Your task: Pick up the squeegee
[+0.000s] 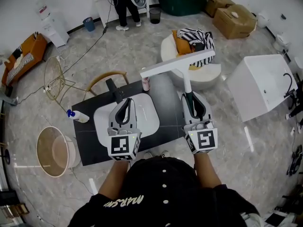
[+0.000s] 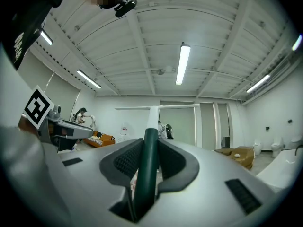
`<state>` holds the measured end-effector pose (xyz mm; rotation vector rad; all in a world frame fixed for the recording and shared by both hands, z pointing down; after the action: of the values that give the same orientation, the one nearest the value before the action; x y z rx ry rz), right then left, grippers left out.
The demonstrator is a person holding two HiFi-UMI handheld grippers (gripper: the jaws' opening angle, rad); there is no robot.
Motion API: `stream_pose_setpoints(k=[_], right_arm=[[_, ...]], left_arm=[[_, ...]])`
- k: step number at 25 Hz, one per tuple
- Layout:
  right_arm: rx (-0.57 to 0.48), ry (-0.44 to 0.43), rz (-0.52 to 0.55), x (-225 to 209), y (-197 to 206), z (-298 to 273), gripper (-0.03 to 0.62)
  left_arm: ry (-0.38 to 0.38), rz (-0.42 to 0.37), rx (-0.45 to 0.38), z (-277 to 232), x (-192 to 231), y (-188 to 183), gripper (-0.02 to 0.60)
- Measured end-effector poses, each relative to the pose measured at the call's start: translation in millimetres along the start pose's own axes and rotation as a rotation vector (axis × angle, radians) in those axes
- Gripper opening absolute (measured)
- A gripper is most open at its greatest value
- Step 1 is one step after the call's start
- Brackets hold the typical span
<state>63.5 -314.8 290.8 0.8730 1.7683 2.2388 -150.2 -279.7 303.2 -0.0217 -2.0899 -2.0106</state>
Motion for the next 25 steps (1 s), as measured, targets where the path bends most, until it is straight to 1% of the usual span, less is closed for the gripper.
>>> stream_pose_setpoints(k=[11, 25], right_arm=[[-0.014, -0.039, 0.003, 11.3, -6.4, -9.4, 0.089], [-0.006, -0.046, 0.007, 23.4, -6.8, -14.1, 0.089]], left_arm=[[-0.001, -0.002, -0.009, 0.5, 6.9, -3.8, 0.021], [0.001, 0.001, -0.011, 4.8, 12.6, -4.9, 0.021]])
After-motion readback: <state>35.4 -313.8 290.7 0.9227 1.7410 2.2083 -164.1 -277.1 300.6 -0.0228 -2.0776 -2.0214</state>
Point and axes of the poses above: the fingertips, and each gripper's own axes: z backward along the fingers, x to its left, y out of its underside, the point moved 3 cm from there along z, backward along the fingers, and after that the axes turned 13 degrees about z, right-handed, at the moved point
